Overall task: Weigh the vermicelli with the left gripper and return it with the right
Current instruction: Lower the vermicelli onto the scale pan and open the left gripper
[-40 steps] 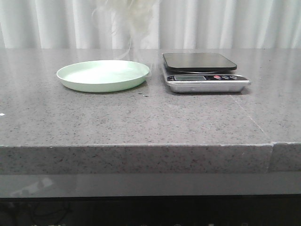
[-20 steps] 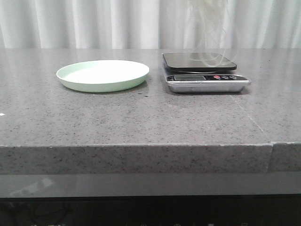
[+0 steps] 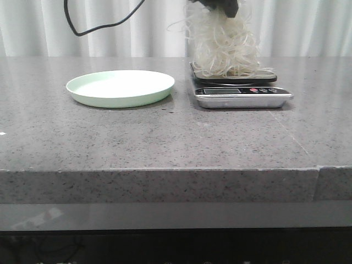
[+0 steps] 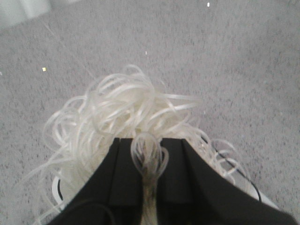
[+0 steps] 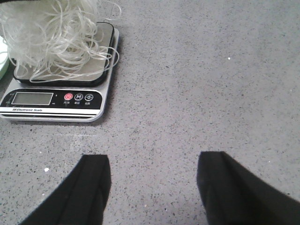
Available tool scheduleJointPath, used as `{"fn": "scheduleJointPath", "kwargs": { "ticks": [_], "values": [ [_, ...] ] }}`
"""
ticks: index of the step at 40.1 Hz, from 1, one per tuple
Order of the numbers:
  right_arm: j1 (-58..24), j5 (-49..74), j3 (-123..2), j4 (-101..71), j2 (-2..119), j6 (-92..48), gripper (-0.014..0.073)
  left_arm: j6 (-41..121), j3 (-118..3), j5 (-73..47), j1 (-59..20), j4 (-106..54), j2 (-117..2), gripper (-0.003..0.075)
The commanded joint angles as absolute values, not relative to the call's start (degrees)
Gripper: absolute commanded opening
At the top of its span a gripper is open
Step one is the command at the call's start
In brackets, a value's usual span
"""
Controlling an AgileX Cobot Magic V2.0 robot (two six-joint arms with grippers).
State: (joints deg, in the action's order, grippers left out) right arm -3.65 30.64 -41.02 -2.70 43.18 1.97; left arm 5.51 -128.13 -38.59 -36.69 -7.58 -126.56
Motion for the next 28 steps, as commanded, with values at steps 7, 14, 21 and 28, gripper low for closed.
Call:
{"fn": "scheduleJointPath", "kwargs": {
  "ticks": [7, 14, 21, 28],
  "values": [
    [-3.46, 27.21, -42.99, -2.3, 43.23, 1.43, 0.0523, 5.38, -130.67, -36.31, -36.98, -9.07, -122.92, 0.047],
    [-3.46, 27.21, -42.99, -2.3, 43.23, 1.43, 0.0523, 5.38, -130.67, -38.7, -36.98, -7.02, -120.66, 0.0453],
    [-3.46, 27.21, -42.99, -2.3, 43.23, 1.43, 0.0523, 5.38, -130.67, -40.14, -36.98, -4.11, -116.54, 0.0417],
    [-3.46, 27.21, -42.99, -2.3, 43.23, 1.43, 0.0523, 5.38, -130.67, -43.28, -36.98, -3.57, -112.13, 0.0379]
  ]
}}
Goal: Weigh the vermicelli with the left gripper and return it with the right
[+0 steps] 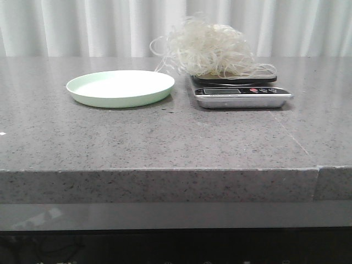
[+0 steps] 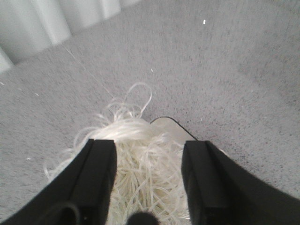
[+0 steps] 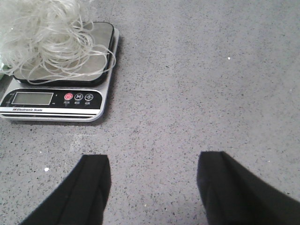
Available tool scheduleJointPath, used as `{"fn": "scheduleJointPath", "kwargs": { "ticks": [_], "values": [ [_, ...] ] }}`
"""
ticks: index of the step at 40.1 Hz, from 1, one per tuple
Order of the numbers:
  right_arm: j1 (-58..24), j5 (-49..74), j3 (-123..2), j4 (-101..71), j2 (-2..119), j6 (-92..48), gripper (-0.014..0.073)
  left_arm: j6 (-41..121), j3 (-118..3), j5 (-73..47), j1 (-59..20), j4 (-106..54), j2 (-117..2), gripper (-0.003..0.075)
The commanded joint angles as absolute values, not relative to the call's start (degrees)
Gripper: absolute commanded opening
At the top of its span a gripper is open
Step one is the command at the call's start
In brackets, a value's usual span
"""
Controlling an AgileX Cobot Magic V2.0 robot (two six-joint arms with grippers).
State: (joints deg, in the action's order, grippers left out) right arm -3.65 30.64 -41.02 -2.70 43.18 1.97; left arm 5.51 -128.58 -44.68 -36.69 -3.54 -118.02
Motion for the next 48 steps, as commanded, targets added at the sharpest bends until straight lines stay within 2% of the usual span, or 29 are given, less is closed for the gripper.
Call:
{"fn": "scheduleJointPath", "kwargs": {
  "ticks": [1, 15, 24, 33, 48],
  "values": [
    [-3.46, 27.21, -42.99, -2.3, 43.23, 1.43, 0.0523, 5.38, -130.67, -44.27, -36.98, -3.46, -111.55, 0.0374],
    [-3.46, 27.21, -42.99, -2.3, 43.23, 1.43, 0.0523, 3.54, -130.67, -59.43, -36.98, 2.9, -101.92, 0.0365],
    [-3.46, 27.21, -42.99, -2.3, 43.23, 1.43, 0.0523, 2.61, -126.96, -62.01, -36.98, 2.46, -93.09, 0.0365],
    [-3.46, 27.21, -42.99, -2.3, 43.23, 1.43, 0.0523, 2.07, -112.31, -55.88, -36.98, 2.46, -80.84, 0.0365],
    [-3.46, 27.21, -42.99, -2.3, 43.23, 1.43, 0.0523, 2.07, -79.39, -43.07, -36.98, 2.31, -57.85, 0.0365]
  ]
}}
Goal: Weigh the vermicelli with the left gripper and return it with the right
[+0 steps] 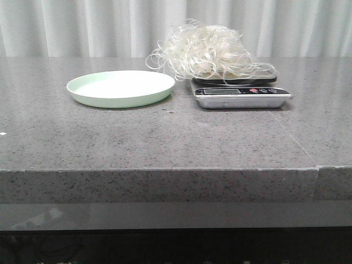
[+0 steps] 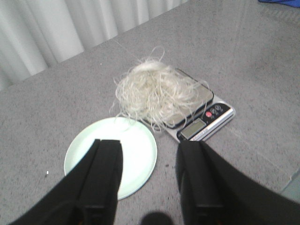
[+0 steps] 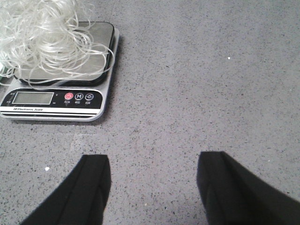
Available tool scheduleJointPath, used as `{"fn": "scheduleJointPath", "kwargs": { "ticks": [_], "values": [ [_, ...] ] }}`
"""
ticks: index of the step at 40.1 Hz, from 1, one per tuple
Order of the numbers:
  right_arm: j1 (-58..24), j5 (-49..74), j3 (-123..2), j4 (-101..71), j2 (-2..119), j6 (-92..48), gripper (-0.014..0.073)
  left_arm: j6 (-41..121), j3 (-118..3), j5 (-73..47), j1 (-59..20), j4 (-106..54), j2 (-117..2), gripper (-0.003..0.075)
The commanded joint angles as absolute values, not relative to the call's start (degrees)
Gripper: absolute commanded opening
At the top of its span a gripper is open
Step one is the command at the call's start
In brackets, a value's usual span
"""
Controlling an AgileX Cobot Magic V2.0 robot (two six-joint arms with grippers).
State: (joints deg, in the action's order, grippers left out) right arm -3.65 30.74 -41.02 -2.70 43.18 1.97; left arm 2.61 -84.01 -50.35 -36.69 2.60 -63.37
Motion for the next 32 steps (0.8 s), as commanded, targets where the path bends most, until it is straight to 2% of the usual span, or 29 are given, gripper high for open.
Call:
{"fn": "scheduleJointPath", "kwargs": {
  "ticks": [1, 15, 25, 32],
  "values": [
    [-3.46, 27.21, -42.99, -2.3, 43.23, 1.43, 0.0523, 2.07, -77.6, -42.23, -36.98, 2.23, -56.45, 0.0365],
    [-3.46, 27.21, -42.99, -2.3, 43.23, 1.43, 0.0523, 1.99, -53.87, -33.81, -36.98, -1.8, -36.41, 0.0365],
    [-3.46, 26.4, -42.99, -2.3, 43.23, 1.43, 0.0523, 1.99, -45.66, -34.15, -36.98, -1.11, -28.01, 0.0365],
    [-3.46, 26.65, -42.99, -2.3, 43.23, 1.43, 0.0523, 1.99, -43.74, -34.27, -36.98, 0.0, -26.72, 0.0365]
  ]
}}
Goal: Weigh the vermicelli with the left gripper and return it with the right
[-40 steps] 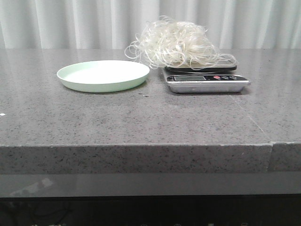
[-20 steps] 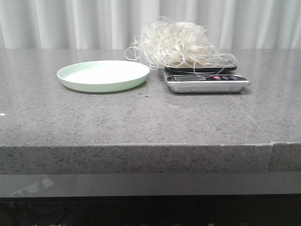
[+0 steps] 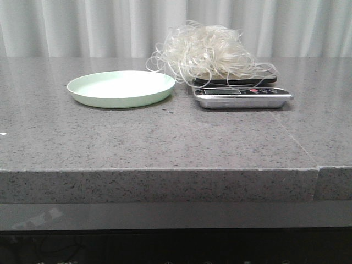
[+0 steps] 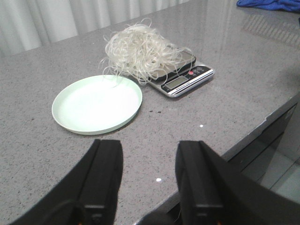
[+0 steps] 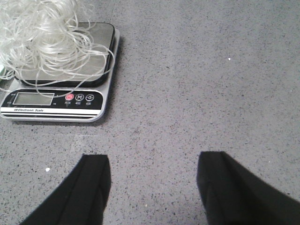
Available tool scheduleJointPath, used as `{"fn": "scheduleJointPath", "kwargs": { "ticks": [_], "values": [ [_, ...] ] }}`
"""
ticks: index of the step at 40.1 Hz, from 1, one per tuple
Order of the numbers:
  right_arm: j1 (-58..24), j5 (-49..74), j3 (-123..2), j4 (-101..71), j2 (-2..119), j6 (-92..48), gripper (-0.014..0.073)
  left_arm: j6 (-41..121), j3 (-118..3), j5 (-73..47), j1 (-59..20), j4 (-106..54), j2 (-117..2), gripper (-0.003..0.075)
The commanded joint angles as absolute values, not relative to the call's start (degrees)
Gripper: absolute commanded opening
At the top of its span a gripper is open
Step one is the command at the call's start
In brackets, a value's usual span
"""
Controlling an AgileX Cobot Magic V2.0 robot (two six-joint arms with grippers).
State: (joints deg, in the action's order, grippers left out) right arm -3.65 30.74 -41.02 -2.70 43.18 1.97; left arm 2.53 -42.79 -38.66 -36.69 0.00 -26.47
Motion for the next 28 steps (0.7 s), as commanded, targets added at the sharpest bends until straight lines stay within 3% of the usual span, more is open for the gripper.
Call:
{"fn": "scheduleJointPath", "kwargs": {
  "ticks": [1, 12, 28],
  "values": [
    [-3.46, 26.65, -42.99, -2.3, 43.23, 1.43, 0.0523, 1.99, -43.74, -34.27, -36.98, 0.0, -26.72, 0.0365],
    [-5.57, 32.08, -48.83, -2.36, 47.54, 1.37, 0.0523, 1.99, -43.64, -34.16, -36.98, 0.0, -26.72, 0.0365],
    [-14.11, 35.07, -65.58, -2.68, 66.3, -0.89, 0.0523, 1.99, -43.64, -34.16, -36.98, 0.0, -26.72, 0.0365]
  ]
}}
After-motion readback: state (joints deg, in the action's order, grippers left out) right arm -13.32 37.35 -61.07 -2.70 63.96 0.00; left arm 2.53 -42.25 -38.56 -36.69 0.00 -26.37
